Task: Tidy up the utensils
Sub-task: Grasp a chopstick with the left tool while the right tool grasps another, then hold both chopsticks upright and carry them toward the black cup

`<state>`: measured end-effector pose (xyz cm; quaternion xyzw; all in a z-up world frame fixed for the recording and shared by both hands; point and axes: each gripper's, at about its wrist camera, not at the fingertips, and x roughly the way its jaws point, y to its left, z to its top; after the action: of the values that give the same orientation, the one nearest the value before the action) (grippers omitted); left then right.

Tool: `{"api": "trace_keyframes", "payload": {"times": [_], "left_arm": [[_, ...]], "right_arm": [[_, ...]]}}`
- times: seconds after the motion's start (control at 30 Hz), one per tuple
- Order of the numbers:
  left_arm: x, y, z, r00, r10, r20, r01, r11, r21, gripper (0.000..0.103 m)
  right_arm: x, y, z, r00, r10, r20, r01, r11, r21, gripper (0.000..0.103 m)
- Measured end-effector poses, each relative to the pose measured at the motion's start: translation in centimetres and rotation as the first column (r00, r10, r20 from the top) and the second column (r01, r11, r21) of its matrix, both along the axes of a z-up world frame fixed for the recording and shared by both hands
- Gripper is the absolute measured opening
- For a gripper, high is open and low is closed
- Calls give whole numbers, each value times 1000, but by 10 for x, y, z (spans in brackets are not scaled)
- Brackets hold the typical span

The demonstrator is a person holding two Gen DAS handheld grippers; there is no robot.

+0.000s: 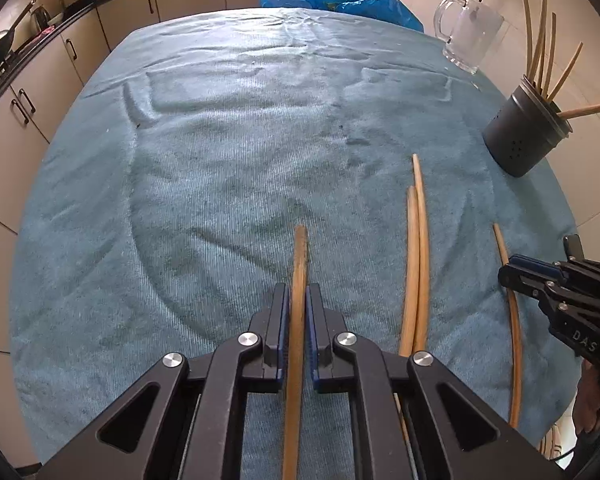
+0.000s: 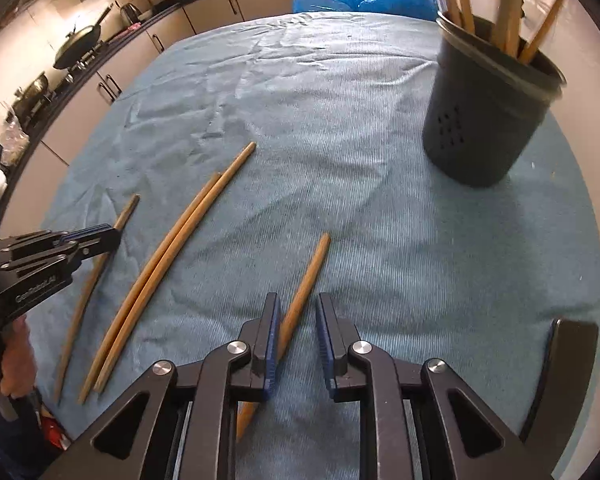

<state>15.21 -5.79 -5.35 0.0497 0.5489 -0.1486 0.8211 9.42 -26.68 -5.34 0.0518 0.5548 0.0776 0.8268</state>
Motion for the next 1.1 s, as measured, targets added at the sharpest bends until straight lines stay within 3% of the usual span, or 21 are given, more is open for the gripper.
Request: {"api": "trace_keyframes", "payload": {"times": [0.1,0.2,0.3,0.4,0.47,0.6,0.73,0.83,0.93,1.1], "left_arm": [[6,-4,-1,1000,11,14,-11,1000,5,7],[2,-3,3,1000,6,18,-6,1000,-21,7],[-10,3,23,996,10,88,-6,999,-51,7],[-26,9,53,982,27,187,-8,995,-99,7],[-36,11,72,966,43,254,-14,993,-117,7],[-55,16,106,933,75,351,-14,985,-172,7],[-70,17,130,904,93,418,-16,983,-184,7],[-74,18,141,889,103,447,-17,981,-191,7],[-79,19,148,875,107,473,-20,982,-185,7],[-80,21,148,874,120,471,-31,981,-192,7]], "right_arm": [[5,9,0,1000,6,15,-5,999,-36,8],[5,13,4,999,25,31,-27,998,56,6],[-7,18,25,990,34,135,-44,996,72,6],[-23,20,56,960,43,278,-69,994,86,7],[-37,23,78,927,52,371,-88,993,81,7],[-69,28,115,831,55,553,-102,993,55,7],[-94,30,136,748,58,661,-107,994,34,7],[-103,33,141,714,56,698,-99,995,21,7],[-101,34,141,710,41,703,-94,995,37,7],[-106,29,142,711,29,702,-89,995,49,7]]}}
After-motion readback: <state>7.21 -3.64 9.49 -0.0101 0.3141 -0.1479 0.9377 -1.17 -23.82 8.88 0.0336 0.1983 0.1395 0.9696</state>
